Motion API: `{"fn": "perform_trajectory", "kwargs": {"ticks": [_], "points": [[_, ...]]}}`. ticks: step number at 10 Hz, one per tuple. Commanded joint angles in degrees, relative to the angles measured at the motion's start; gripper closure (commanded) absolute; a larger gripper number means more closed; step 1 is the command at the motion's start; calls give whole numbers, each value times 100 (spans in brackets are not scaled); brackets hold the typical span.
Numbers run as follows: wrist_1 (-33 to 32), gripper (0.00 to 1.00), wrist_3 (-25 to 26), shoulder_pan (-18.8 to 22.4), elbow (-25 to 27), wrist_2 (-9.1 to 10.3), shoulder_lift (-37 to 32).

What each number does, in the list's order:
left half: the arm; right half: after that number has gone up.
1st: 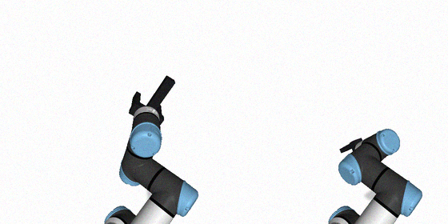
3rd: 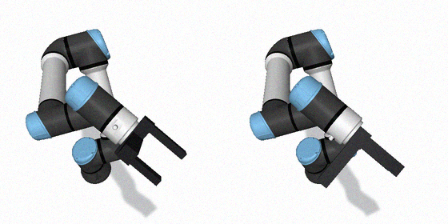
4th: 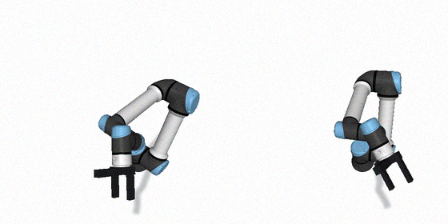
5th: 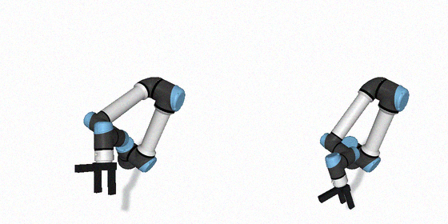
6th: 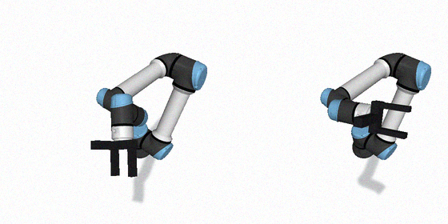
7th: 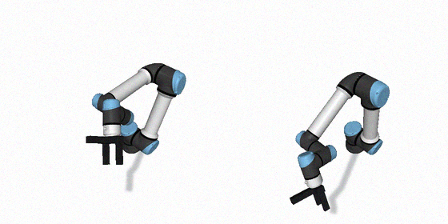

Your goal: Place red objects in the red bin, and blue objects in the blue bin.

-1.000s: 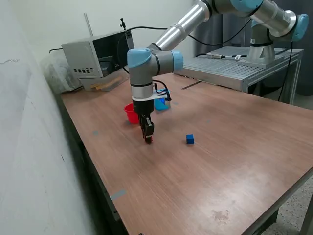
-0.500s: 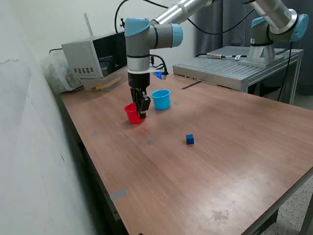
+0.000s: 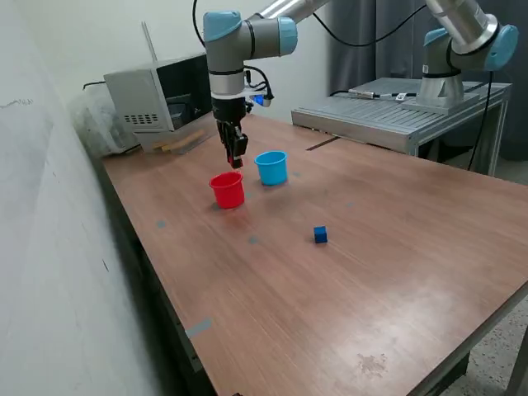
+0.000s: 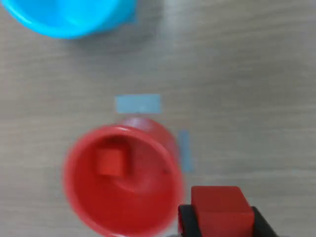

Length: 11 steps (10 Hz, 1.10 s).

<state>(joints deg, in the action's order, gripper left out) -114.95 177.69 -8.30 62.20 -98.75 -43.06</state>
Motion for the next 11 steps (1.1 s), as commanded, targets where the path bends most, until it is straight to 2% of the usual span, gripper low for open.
{"fn": "perform_trajectory", "kwargs": {"ticks": [1,4,8,11], "points": [[-1,100,-182,-373,222,-75,-150],[-18,100,-217,-620,213,-39,7],[-141,100,-322,-410,178,-31,148],[-194,100,-340,-400,55,-13,148]]}}
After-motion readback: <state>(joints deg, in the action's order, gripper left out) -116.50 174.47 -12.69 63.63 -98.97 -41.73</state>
